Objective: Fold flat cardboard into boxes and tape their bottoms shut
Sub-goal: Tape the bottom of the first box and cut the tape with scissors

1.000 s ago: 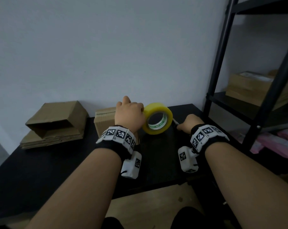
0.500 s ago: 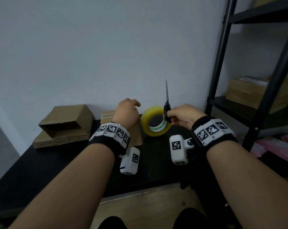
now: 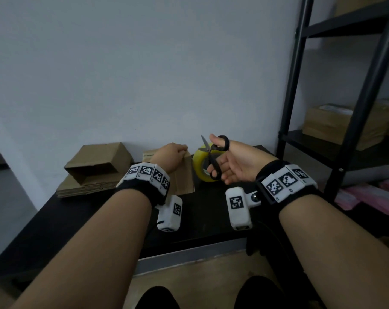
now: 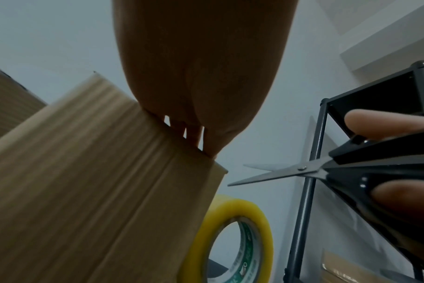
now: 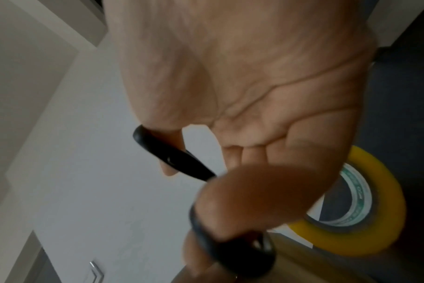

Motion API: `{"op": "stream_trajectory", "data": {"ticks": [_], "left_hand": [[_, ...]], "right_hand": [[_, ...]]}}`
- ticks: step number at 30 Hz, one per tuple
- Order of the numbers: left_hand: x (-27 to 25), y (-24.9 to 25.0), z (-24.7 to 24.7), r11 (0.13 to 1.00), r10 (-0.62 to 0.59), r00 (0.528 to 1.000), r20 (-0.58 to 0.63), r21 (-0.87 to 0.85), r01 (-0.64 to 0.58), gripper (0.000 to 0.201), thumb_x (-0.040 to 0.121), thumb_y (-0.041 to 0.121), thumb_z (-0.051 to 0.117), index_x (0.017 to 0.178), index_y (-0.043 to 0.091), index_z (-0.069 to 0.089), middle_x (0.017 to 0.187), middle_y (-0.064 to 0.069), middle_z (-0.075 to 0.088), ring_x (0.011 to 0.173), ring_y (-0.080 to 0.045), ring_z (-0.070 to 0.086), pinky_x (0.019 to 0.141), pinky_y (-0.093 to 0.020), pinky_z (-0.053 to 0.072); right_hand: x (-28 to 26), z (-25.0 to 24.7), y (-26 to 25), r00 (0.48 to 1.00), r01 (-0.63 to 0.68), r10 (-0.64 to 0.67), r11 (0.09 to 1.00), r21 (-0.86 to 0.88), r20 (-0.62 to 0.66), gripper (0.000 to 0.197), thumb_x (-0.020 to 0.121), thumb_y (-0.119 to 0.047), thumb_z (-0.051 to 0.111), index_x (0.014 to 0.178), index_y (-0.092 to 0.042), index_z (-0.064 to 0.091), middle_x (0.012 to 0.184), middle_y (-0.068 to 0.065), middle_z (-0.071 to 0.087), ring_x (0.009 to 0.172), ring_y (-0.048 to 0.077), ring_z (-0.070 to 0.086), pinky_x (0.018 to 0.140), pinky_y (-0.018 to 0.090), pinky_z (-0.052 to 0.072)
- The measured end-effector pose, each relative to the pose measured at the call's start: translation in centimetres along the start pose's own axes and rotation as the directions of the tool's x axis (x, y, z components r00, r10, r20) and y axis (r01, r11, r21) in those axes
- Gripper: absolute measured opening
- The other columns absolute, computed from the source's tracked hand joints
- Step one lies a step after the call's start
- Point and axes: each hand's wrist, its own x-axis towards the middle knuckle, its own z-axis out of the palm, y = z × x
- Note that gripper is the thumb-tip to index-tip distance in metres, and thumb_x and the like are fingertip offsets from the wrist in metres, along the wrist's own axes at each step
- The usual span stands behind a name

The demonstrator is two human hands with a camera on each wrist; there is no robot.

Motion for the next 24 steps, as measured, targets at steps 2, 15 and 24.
{"op": "stream_trajectory", "data": {"ticks": [2,15,24], "left_hand": [[0.0,0.1,0.0,1.0,-0.011,1.0,0.014,0.003,0.011,0.039,0.102,0.016,0.037,0.139,0.015,0.048,0.146,-0.008,0.046,0.132,-0.025,0.043,0.105,-0.029,0.033],[0.4,-0.4,0.4,0.999,-0.021,1.0,-0.001,-0.028,0.021,0.038,0.102,0.019,0.039,0.138,0.017,0.05,0.144,-0.006,0.049,0.13,-0.025,0.046,0.104,-0.031,0.035],[0.6,-0.8,0.7,0.998,0.03,0.999,-0.022,-0.058,-0.032,0.037,0.101,0.016,0.04,0.136,0.013,0.052,0.142,-0.008,0.05,0.13,-0.024,0.047,0.104,-0.027,0.034]], "right_hand": [[-0.4,0.1,0.1,0.999,-0.039,0.04,0.999,-0.017,0.031,0.078,0.086,-0.073,0.039,0.09,0.0,0.066,0.069,0.008,0.065,0.048,0.013,0.055,0.045,0.02,0.049],[2.1,2.5,1.1,0.997,-0.076,0.079,0.992,0.104,-0.024,0.079,0.089,-0.071,0.039,0.102,0.004,0.061,0.064,0.007,0.066,0.046,0.016,0.056,0.045,0.02,0.048],[5.0,3.3,1.7,0.991,-0.051,0.075,0.976,0.211,-0.107,0.065,0.086,-0.071,0.046,0.083,-0.008,0.058,0.057,0.003,0.059,0.04,0.014,0.045,0.042,0.019,0.038]]}}
